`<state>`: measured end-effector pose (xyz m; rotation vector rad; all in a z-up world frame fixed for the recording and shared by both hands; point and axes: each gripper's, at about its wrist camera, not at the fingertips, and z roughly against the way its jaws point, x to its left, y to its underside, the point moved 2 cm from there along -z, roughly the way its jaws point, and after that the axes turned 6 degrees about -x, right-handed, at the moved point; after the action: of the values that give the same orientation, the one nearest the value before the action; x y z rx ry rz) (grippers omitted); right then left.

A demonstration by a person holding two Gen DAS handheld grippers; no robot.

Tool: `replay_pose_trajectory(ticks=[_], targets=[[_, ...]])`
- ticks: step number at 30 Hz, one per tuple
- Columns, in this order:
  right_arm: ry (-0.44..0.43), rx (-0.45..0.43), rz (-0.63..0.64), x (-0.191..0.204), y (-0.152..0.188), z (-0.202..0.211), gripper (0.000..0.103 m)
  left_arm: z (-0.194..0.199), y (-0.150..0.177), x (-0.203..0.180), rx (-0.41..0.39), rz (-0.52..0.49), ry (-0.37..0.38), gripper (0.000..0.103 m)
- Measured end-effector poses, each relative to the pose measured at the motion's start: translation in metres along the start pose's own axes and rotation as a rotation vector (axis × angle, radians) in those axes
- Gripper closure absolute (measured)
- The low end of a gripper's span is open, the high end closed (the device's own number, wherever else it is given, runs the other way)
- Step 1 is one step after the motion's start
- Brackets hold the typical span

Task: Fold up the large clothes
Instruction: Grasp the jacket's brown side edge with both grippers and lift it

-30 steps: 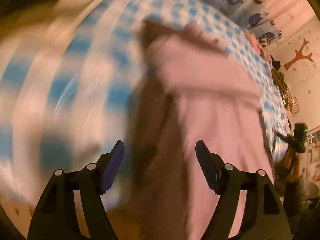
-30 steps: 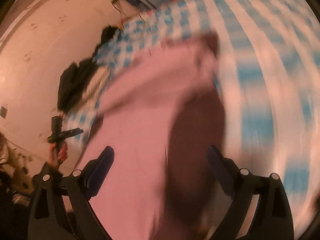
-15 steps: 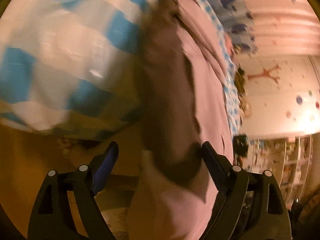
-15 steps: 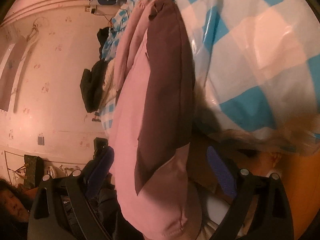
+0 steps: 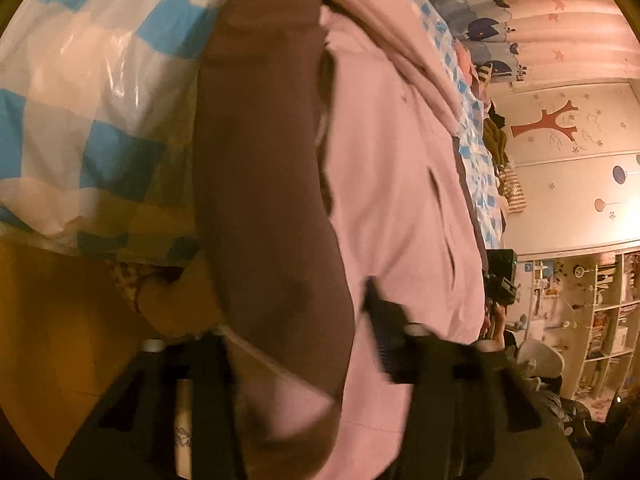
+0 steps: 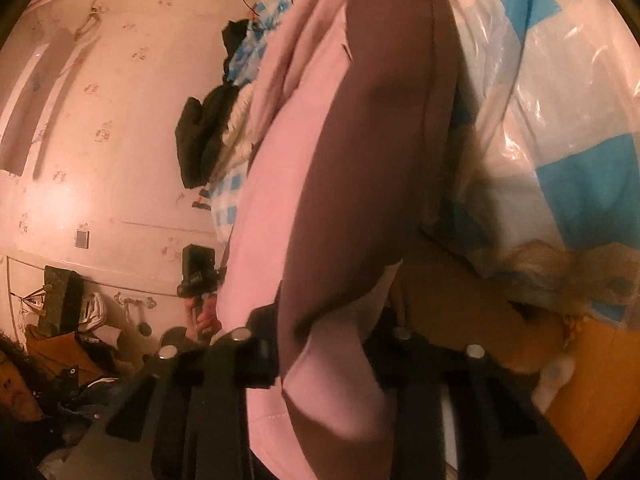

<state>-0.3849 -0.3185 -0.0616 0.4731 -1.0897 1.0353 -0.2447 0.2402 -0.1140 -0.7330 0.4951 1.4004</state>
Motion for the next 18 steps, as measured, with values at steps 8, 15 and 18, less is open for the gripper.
replay_pose_trajectory(ticks=[8,15,18], targets=[[-0.140,-0.025,0.150,0.067,0.016,0.031,0.082,0.064,0.007,-0.065,-0.075,-0.160,0.048,0.089],[-0.073,0.070,0.010,0.007,0.037,0.025,0.029,0.040,0.029,0.010,0.150,-0.050,-0.014,0.042],[-0.082,0.085,-0.063,-0.019,0.042,0.026,0.027,0.040,0.037,0.039,0.120,0.042,0.075,0.028]])
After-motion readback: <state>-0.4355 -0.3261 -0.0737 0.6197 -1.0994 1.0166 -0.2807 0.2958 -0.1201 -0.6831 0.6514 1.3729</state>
